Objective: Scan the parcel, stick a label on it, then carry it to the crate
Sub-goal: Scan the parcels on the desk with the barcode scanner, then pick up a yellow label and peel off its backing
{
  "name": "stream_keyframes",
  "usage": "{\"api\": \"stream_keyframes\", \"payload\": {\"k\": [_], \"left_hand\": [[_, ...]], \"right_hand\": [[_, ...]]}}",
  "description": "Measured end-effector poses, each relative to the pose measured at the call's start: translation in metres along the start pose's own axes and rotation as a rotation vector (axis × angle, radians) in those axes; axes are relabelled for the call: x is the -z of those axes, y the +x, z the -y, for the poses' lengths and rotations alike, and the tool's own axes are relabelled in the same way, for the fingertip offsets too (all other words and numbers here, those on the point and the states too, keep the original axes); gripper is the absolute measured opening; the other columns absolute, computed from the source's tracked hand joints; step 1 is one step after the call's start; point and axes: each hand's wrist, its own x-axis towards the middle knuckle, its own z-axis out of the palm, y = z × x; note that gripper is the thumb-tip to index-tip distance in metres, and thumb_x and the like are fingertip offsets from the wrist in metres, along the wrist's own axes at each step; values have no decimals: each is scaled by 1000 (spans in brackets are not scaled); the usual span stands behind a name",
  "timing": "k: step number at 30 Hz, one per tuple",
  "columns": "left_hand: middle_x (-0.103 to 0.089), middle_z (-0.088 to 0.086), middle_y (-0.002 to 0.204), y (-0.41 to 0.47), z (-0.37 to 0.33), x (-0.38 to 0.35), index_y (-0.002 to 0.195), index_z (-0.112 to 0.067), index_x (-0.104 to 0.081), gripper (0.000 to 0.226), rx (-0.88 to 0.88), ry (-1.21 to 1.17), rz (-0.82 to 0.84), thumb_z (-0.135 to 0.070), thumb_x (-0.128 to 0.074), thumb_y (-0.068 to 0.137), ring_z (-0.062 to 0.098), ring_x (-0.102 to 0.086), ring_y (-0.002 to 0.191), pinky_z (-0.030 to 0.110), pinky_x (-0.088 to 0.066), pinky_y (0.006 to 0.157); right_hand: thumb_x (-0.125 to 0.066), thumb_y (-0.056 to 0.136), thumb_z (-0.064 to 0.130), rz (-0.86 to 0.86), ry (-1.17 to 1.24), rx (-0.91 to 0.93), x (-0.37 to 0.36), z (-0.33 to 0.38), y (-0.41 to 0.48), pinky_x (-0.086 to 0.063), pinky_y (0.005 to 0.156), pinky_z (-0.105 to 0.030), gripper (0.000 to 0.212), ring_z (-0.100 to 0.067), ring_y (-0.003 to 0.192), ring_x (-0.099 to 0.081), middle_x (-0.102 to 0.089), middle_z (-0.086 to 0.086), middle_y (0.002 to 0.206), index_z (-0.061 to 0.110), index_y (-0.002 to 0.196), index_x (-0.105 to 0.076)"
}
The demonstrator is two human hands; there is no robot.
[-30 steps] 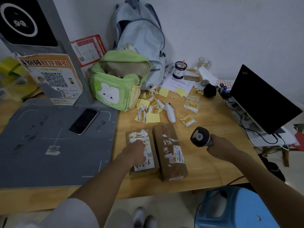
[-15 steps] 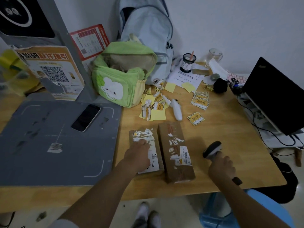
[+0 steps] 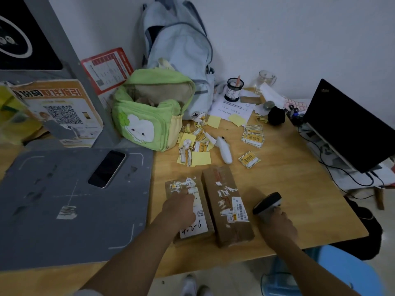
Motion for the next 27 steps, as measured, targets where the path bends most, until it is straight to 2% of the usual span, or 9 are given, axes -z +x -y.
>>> {"api": "stream_keyframes", "payload": {"k": [3,6,9,11,16,18,22,25,27], "left_hand": [[-48,9,130,14,2,17,121,-7,-59,39,-1,41,111,-25,-55,87,28,-54,112,36,-49,86],[-57,6,100,27,0,45,100,-6,-65,27,-30,44,208,-28,-54,88,24,-57,91,31,-44,75],[-59,9,95,40,-7,85,91,-6,-64,20,-110,-28,90,-23,-54,89,26,-55,88,33,-44,75],[-52,8,90,41,-19,112,82,-12,-56,13,-165,-135,-17,-23,-58,88,22,-48,82,31,-40,69],[-58,5,95,40,-56,159,104,-6,-66,19,-308,-507,-195,-15,-58,90,20,-55,88,29,-44,74],[-60,4,97,42,-70,168,100,-9,-65,13,-339,-618,-231,-12,-58,89,21,-57,90,30,-46,76],[-65,12,100,53,-95,174,104,-7,-65,16,-355,-692,-215,-11,-58,90,23,-61,86,23,-45,57],[-67,22,109,71,-106,170,107,-4,-65,20,-345,-719,-188,-10,-58,89,26,-61,85,31,-50,71],[-67,19,107,86,-110,165,105,-4,-65,18,-326,-721,-176,-9,-59,89,25,-61,83,32,-51,74]], "right_hand": [[-43,82,59,-65,19,42,31,-2,2,-53,73,-34,51,-22,80,-62,-63,-3,90,17,107,-56],[-51,82,62,-205,-12,102,70,1,12,-56,64,-32,49,-19,70,-63,-66,-2,81,18,103,-62],[-52,86,54,-319,84,162,112,14,18,-52,62,-31,41,-21,73,-61,-65,-2,83,17,101,-65],[-52,90,44,-379,142,194,140,24,18,-47,59,-30,36,-22,69,-57,-59,-4,81,12,99,-65],[-56,91,26,-506,365,253,200,42,12,-41,61,-31,26,-27,67,-54,-63,-15,80,2,92,-66],[-57,89,25,-517,424,274,216,45,15,-41,61,-31,22,-26,69,-57,-64,-11,79,6,90,-68],[-58,87,24,-505,465,282,230,51,29,-41,58,-29,19,-23,64,-55,-65,-10,76,9,86,-69],[-61,86,24,-473,466,274,232,58,48,-40,60,-27,17,-23,68,-58,-64,-9,76,10,85,-69],[-61,87,22,-436,462,281,229,63,65,-43,62,-28,14,-24,71,-60,-64,-9,76,10,86,-69]]}}
